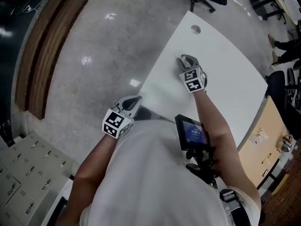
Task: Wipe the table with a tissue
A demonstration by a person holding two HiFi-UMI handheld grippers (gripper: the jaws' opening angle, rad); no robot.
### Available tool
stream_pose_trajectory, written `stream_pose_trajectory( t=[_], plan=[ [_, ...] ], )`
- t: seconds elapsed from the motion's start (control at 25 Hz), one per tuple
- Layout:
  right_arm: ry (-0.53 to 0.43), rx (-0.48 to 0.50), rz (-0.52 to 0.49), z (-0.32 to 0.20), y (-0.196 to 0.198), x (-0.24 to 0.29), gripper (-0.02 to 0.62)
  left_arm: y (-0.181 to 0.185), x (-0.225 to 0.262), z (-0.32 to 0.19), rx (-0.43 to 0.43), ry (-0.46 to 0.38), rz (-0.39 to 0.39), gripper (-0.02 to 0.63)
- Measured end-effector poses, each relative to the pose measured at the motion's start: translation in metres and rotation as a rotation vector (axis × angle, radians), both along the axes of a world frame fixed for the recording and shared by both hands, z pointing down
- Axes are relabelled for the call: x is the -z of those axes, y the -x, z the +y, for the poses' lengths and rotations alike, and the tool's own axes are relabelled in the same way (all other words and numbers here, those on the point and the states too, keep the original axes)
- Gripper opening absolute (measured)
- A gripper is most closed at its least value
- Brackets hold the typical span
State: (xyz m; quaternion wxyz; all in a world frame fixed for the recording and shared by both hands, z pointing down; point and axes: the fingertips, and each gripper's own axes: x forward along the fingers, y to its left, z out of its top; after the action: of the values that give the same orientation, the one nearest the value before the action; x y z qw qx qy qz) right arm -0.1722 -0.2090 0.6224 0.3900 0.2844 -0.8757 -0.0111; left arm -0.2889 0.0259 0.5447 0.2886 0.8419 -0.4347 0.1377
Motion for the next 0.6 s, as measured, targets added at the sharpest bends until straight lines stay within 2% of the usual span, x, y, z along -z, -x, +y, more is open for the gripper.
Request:
stream_pose_trajectory(
  t=[0.08, 0.24, 0.4, 0.6],
  plan=[
    [-0.018, 0.026, -0.001, 0.01, 0.008, -0.001, 0.077, 0.007, -0.002, 0.003, 0.017, 0.007, 0.002, 0.003],
    [0.015, 0.187, -0.033, 0.053, 0.038, 0.0, 0.075, 0.009, -0.004, 0.003, 0.014, 0.007, 0.009, 0.003],
    [0.045, 0.3, -0.058, 0.098, 0.054, 0.001, 0.075, 0.002, -0.002, -0.002, -0.012, -0.003, 0.012, 0.003],
    [0.178, 0.458, -0.137, 0.167, 0.069, 0.001, 0.075, 0.002, 0.0, -0.006, -0.033, -0.015, 0.017, 0.003]
  ],
)
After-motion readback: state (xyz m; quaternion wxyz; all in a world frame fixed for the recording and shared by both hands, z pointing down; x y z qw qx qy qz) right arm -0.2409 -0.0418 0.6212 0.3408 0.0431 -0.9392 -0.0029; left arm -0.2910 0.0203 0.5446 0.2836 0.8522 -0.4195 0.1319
